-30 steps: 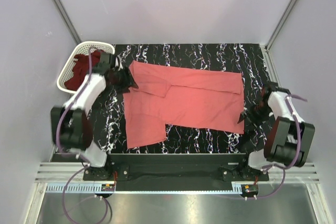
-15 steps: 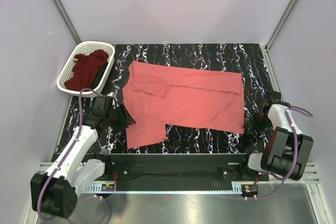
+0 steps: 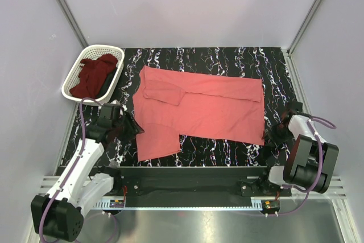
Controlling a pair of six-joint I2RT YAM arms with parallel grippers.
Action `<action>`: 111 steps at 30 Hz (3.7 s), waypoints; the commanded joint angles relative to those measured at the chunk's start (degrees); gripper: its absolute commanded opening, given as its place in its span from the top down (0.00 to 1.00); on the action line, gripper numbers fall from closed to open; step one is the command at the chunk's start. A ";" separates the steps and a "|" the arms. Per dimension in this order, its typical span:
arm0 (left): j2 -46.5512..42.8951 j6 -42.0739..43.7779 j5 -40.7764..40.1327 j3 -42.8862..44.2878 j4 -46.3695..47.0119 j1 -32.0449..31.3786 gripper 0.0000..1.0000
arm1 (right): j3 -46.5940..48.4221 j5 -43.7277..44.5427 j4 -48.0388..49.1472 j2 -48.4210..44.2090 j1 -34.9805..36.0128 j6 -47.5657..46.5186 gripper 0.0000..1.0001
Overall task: Fold and stack the t-shirts
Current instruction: Fold the tshirt
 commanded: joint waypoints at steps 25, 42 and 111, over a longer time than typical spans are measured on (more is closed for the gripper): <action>4.20 -11.17 0.21 -6.62 2.75 -2.26 0.44 | 0.62 1.91 2.25 5.40 -0.23 1.45 0.97; 0.86 -18.21 -7.87 -10.06 -5.85 -7.81 0.51 | 0.02 0.42 3.31 6.72 -0.14 0.13 1.00; 58.25 18.96 -15.26 72.47 -9.38 -3.24 1.00 | 44.57 -3.63 -15.85 32.74 6.27 -18.86 1.00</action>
